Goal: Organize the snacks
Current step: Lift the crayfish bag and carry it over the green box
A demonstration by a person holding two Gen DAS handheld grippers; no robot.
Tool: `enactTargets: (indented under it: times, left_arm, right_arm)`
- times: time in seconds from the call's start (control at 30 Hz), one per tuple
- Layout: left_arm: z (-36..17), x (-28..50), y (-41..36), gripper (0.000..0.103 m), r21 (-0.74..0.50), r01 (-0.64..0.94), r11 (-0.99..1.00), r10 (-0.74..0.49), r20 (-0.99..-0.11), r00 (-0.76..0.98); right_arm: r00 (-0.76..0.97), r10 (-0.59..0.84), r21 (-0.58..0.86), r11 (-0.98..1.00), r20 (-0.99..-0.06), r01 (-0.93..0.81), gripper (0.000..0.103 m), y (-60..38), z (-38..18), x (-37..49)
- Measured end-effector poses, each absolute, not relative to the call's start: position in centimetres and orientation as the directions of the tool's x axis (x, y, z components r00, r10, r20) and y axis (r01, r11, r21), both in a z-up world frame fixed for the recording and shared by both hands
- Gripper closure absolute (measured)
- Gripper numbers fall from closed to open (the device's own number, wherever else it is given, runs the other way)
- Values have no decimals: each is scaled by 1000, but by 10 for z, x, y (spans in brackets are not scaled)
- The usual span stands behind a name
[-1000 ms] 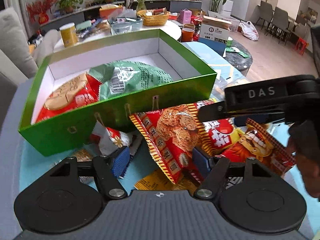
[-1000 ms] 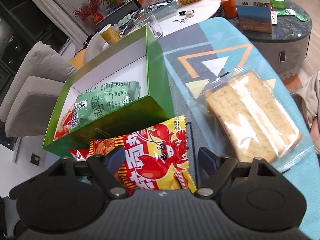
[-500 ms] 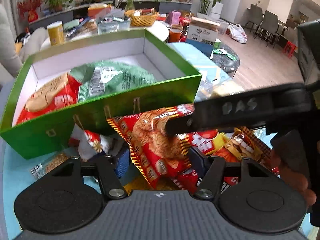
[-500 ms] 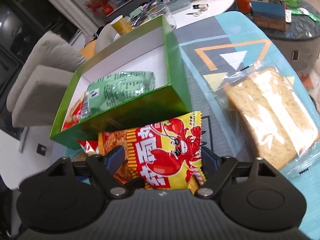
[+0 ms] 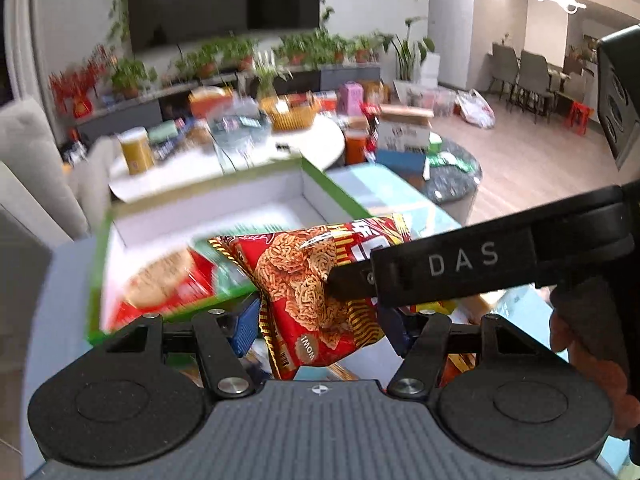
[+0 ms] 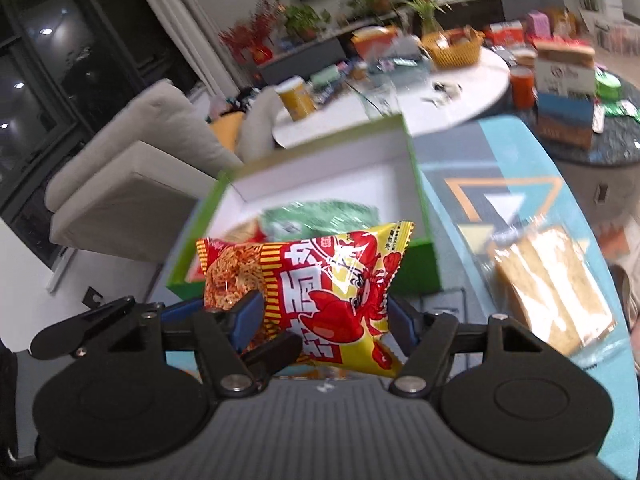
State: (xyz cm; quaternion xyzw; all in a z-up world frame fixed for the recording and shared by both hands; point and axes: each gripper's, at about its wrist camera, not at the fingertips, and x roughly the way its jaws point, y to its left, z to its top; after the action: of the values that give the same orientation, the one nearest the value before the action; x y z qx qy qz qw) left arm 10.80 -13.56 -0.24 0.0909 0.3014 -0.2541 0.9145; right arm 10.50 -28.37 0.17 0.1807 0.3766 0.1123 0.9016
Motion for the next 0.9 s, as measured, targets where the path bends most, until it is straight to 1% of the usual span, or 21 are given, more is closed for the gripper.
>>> enactTargets:
  times: [0.2, 0.5, 0.9]
  left_arm:
    - [15, 111, -117, 44, 31, 470, 882, -374, -560, 739]
    - [26, 123, -90, 44, 44, 413, 910, -327, -536, 778]
    - [30, 172, -70, 43, 36, 389, 921, -315, -523, 792]
  right_arm:
    - [697, 377, 440, 893, -610, -98, 53, -266, 14, 117]
    - [703, 396, 428, 892, -591, -143, 53, -238, 26, 137]
    - [711, 393, 412, 897, -583, -158, 53, -217, 29, 181]
